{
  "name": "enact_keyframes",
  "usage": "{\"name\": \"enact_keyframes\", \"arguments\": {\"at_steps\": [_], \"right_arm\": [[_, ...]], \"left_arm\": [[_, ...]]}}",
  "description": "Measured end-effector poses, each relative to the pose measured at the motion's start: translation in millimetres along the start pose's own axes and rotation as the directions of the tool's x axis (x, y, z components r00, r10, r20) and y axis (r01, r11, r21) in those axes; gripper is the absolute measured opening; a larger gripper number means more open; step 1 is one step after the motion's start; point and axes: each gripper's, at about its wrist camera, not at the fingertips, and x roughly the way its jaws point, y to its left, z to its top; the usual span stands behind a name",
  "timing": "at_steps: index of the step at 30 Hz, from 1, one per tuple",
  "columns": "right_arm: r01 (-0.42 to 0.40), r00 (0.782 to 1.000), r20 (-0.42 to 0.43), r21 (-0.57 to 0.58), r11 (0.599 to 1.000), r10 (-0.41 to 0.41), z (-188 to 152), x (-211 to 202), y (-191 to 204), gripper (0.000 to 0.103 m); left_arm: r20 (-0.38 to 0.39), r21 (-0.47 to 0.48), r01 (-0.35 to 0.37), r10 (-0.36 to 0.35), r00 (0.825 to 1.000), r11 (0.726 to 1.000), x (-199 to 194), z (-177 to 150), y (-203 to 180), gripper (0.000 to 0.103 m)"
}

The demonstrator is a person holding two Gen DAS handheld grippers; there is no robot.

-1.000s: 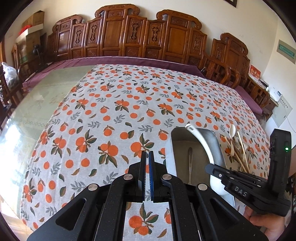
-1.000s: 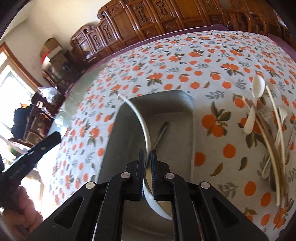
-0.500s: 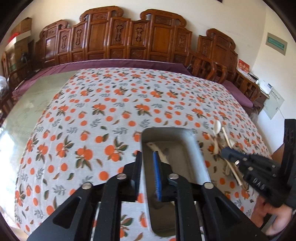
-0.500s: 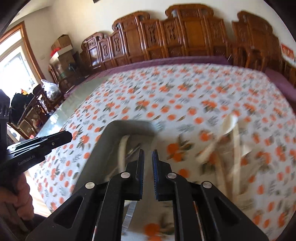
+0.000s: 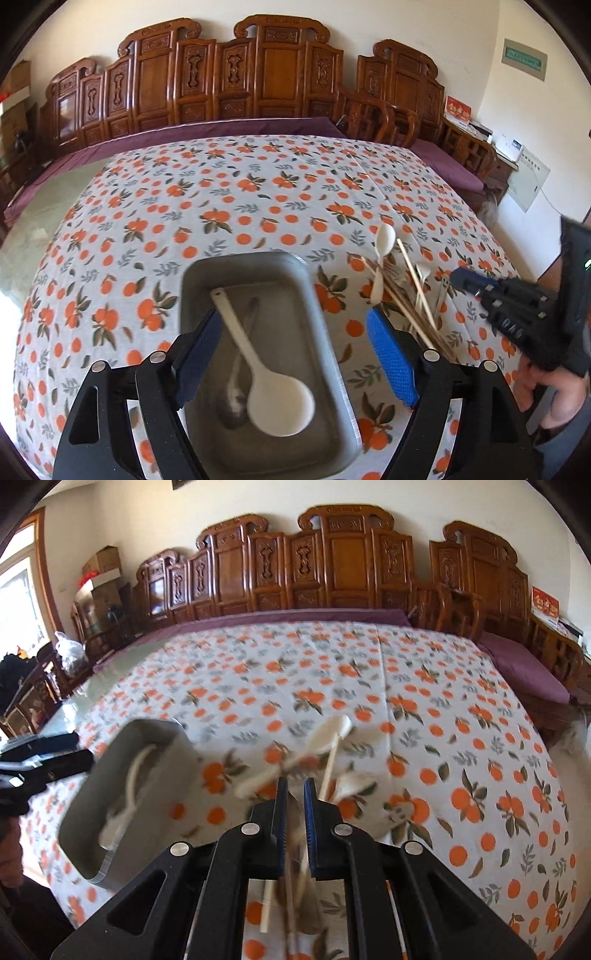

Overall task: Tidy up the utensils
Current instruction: 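Grasp a wooden chopstick from the pile with the right tool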

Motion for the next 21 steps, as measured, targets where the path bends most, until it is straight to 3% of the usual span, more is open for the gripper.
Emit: {"name": "enact_keyframes", "arguments": {"at_steps": [9, 17, 21], "right_arm": [[-0.037, 0.996, -0.074, 0.031, 0.999, 0.039, -11.4, 30.5, -6.2, 0.016], [-0.035, 0.982, -0.181, 0.057, 0.998, 0.045, -20.2, 50.2, -9.9, 0.016], [-0.049, 0.982, -0.179, 0.065, 0.997, 0.059, -19.1, 45.4, -14.0, 0.006]], "left_arm": [[-0.019, 0.034, 0.023, -0.022, 1.000, 0.999, 14.0, 0.2, -33.4, 0.077], [-0.033, 0.055, 0.019, -0.017, 0.999, 0.998, 17.1, -4.2, -38.4, 0.077], [-0.034, 0.057, 0.024, -0.022, 0.999, 0.998, 18.0, -5.3, -40.9, 0.077]]}}
